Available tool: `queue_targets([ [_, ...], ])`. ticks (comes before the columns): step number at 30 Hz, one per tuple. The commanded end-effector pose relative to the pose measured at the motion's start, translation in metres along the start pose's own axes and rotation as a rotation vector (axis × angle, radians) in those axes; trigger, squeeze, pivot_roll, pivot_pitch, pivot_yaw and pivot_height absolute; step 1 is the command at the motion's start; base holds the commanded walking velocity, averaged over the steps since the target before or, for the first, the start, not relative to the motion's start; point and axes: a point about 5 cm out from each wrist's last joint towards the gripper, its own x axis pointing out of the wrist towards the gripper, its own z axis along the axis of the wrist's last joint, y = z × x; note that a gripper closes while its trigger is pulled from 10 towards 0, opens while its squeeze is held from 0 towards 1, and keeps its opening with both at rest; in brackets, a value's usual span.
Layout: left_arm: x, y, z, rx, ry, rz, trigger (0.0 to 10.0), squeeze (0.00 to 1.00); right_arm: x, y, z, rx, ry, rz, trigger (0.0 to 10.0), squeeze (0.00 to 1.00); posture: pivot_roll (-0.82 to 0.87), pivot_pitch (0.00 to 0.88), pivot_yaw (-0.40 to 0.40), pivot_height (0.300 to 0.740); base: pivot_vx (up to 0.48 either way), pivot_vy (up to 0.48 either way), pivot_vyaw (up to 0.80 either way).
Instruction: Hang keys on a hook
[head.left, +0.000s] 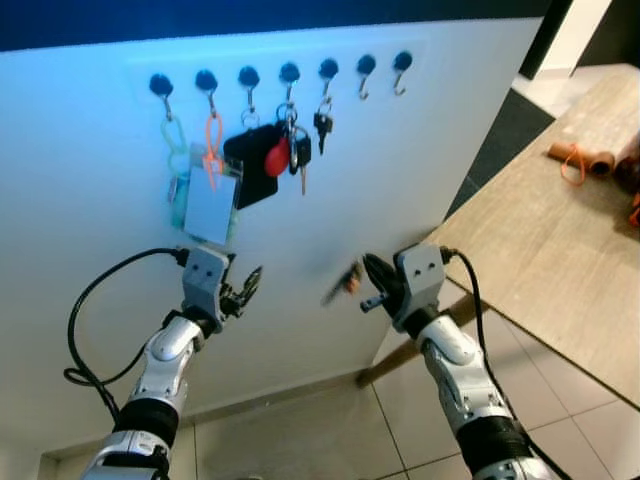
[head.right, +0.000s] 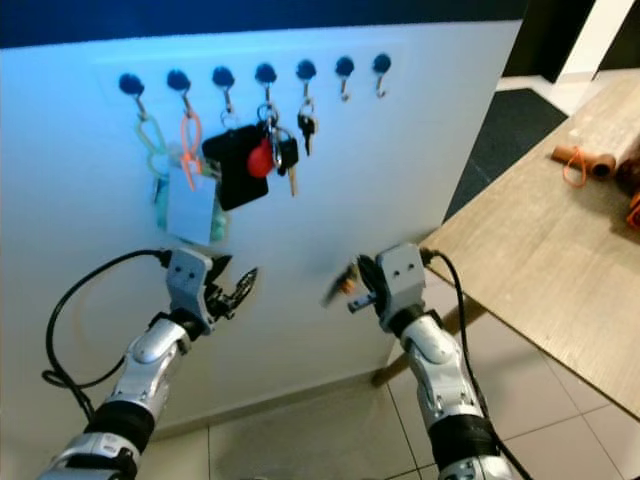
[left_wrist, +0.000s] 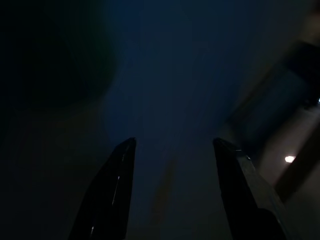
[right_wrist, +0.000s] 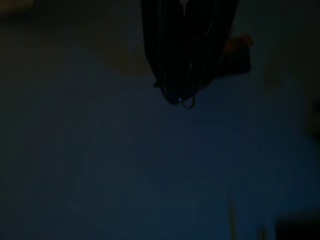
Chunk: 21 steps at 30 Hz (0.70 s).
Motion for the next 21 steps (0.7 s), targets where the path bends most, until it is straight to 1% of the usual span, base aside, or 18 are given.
queue_targets([
  [1, 0.002, -0.004, 0.019, 0.005, -0.048, -0.127, 10.0, 0.0, 0.007, -0.01, 0.03, -0.071, -0.106, -0.047, 10.0, 0.0, 0.02, 0.077, -0.026, 0.74, 0.0, 0.0, 0.0],
  [2, 0.004, -0.008, 0.028, 0.002, -0.075, -0.175, 10.0, 0.0, 0.009, -0.013, 0.042, -0.096, -0.148, -0.06, 10.0, 0.0, 0.02, 0.077, -0.026, 0.74, 0.0, 0.0, 0.0],
  [4, 0.005, -0.014, 0.04, -0.004, -0.102, -0.249, 10.0, 0.0, 0.01, -0.013, 0.057, -0.12, -0.187, -0.061, 10.0, 0.0, 0.02, 0.077, -0.026, 0.74, 0.0, 0.0, 0.0],
  [5, 0.005, -0.014, 0.04, -0.004, -0.102, -0.249, 10.0, 0.0, 0.01, -0.013, 0.057, -0.12, -0.187, -0.061, 10.0, 0.0, 0.02, 0.077, -0.026, 0.74, 0.0, 0.0, 0.0],
  [6, 0.004, -0.016, 0.044, -0.006, -0.107, -0.282, 10.0, 0.0, 0.01, -0.012, 0.063, -0.129, -0.198, -0.057, 10.0, 0.0, 0.02, 0.077, -0.026, 0.74, 0.0, 0.0, 0.0],
  [9, 0.001, -0.032, 0.059, -0.023, -0.123, -0.431, 10.0, 0.0, 0.007, -0.008, 0.083, -0.176, -0.268, -0.067, 10.0, 0.0, 0.01, 0.091, -0.028, 0.74, 0.0, 0.0, 0.0],
  [12, -0.002, -0.038, 0.065, -0.042, -0.134, -0.479, 10.0, 0.0, 0.004, -0.01, 0.09, -0.18, -0.302, -0.11, 10.0, 0.0, 0.01, 0.095, -0.027, 0.74, 0.0, 0.0, 0.0],
  [13, -0.003, -0.043, 0.073, -0.056, -0.148, -0.503, 10.0, 0.0, 0.003, -0.012, 0.098, -0.184, -0.331, -0.147, 10.0, 0.0, 0.01, 0.097, -0.027, 0.74, 0.0, 0.0, 0.0],
  [14, -0.003, -0.043, 0.073, -0.056, -0.148, -0.503, 10.0, 0.0, 0.003, -0.012, 0.098, -0.184, -0.331, -0.147, 10.0, 0.0, 0.01, 0.097, -0.027, 0.74, 0.0, 0.0, 0.0],
  [16, -0.005, -0.047, 0.082, -0.071, -0.167, -0.521, 10.0, 0.0, 0.002, -0.014, 0.107, -0.188, -0.358, -0.182, 10.0, 0.0, 0.01, 0.1, -0.026, 0.74, 0.0, 0.0, 0.0],
  [17, -0.005, -0.047, 0.082, -0.071, -0.167, -0.521, 10.0, 0.0, 0.002, -0.014, 0.107, -0.188, -0.358, -0.182, 10.0, 0.0, 0.01, 0.1, -0.026, 0.74, 0.0, 0.0, 0.0],
  [18, 0.0, -0.047, 0.093, -0.071, -0.206, -0.496, 10.0, 0.0, 0.001, -0.018, 0.118, -0.228, -0.395, -0.221, 10.0, 0.0, 0.01, 0.102, -0.027, 0.74, 0.0, 0.0, 0.0],
  [19, 0.0, -0.047, 0.093, -0.071, -0.206, -0.496, 10.0, 0.0, 0.001, -0.018, 0.118, -0.228, -0.395, -0.221, 10.0, 0.0, 0.01, 0.102, -0.027, 0.74, 0.0, 0.0, 0.0],
  [21, 0.005, -0.047, 0.102, -0.082, -0.234, -0.484, 10.0, 0.0, 0.002, -0.021, 0.125, -0.255, -0.416, -0.246, 10.0, 0.0, 0.01, 0.104, -0.026, 0.74, 0.0, 0.0, 0.0],
])
